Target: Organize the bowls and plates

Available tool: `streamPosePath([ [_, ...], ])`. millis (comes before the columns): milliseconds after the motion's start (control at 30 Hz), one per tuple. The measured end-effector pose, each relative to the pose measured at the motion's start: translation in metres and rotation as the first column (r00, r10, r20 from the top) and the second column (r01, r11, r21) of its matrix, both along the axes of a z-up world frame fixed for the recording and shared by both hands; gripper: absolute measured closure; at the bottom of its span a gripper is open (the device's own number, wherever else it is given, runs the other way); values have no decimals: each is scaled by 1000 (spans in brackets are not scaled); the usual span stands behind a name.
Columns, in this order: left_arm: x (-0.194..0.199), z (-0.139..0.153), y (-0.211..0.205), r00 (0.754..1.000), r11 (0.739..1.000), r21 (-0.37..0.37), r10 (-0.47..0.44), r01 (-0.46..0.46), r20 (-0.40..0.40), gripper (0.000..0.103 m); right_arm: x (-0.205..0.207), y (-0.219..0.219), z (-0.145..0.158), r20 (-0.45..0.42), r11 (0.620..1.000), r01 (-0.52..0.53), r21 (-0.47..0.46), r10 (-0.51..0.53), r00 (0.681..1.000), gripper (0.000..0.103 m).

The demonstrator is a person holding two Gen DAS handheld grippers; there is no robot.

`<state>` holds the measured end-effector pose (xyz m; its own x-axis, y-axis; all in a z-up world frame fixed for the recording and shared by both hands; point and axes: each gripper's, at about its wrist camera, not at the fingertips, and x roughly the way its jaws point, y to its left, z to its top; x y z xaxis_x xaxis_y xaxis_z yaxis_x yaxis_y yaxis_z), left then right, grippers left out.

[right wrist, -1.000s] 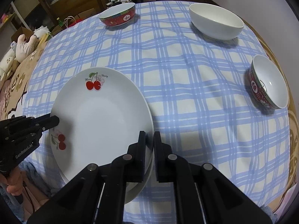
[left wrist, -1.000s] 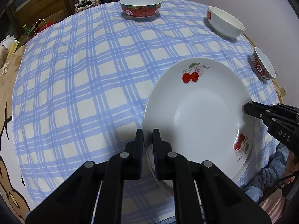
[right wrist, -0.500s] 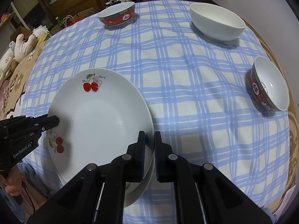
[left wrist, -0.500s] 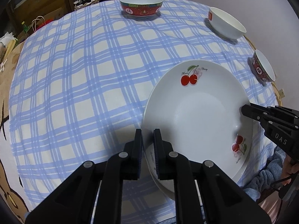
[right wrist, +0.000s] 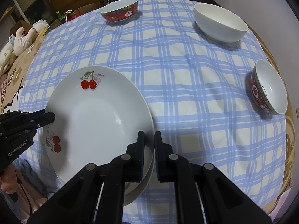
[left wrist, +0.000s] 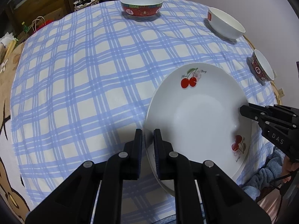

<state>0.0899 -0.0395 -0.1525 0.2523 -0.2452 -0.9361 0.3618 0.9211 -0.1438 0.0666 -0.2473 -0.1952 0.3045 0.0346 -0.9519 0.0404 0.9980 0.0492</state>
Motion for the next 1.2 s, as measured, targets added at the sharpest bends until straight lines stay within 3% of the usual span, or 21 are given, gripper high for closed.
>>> streamPosePath([
  [167, 0, -2, -1, 1000, 1000, 9, -4, 4, -10, 90, 0, -1, 2, 5, 1000, 2, -16, -2, 1000, 92],
  [400, 0, -2, 0, 1000, 1000, 7, 0, 0, -6, 89, 2, -5, -2, -6, 999, 22, 37, -21, 1000, 92],
  [1200, -3, -4, -2, 1000, 1000, 21, -7, 7, 5, 84, 3, -3, -2, 11, 1000, 16, 25, -16, 1000, 92],
])
